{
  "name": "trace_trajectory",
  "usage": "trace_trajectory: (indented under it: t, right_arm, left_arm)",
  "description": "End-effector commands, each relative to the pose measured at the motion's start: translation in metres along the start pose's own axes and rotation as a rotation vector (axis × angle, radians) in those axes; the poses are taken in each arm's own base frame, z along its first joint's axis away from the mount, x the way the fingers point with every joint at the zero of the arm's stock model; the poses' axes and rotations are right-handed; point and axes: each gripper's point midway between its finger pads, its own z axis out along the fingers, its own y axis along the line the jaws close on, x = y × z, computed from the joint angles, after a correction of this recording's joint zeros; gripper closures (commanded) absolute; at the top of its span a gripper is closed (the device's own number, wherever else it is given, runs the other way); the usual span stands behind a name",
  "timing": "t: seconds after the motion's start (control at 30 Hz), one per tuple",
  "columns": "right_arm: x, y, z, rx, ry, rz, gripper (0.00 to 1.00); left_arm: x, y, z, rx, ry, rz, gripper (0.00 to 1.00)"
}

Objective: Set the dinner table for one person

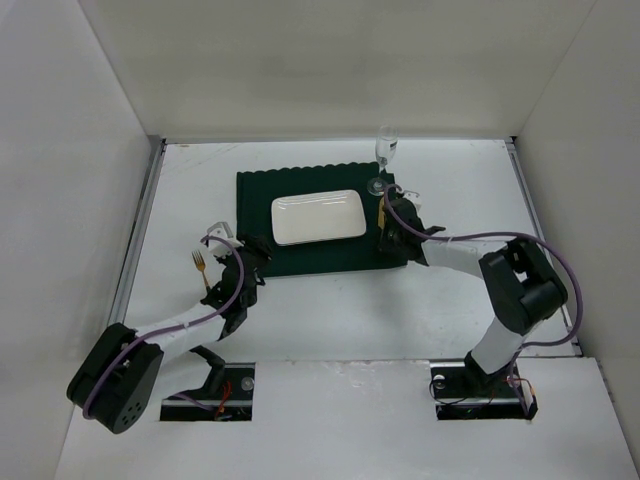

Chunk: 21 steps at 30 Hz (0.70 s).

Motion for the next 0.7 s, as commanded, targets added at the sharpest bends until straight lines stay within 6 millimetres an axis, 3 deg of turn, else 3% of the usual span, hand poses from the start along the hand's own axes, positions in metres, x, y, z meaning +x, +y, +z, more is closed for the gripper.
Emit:
trace_trajectory:
  t: [0.0, 0.47, 0.5, 0.6, 0.67]
  right_arm:
    - [-0.018, 0.003, 0.006, -0.012, -0.025, -0.001, 0.88]
    - [-0.012, 0.007, 0.016, -0.031, 0.042, -0.097, 0.87]
    - [-0.011, 0.006, 0.017, -0.027, 0.042, -0.096, 0.84]
    - [-0.014, 0.004, 0.013, -0.025, 0.019, -0.089, 0.58]
    - [-0.022, 0.006, 0.005, -0.034, -0.013, -0.076, 0.49]
  left_arm:
    - [-0.013, -0.013, 0.003, 0.026, -0.044, -0.04, 0.58]
    - [-0.015, -0.012, 0.003, 0.017, -0.055, -0.027, 0.58]
    - [-0.016, -0.012, 0.003, 0.016, -0.056, -0.024, 0.58]
    - [-0.015, -0.006, 0.007, -0.006, -0.055, -0.012, 0.57]
    - [-0.014, 0.002, 0.009, -0.039, -0.049, -0.003, 0.54]
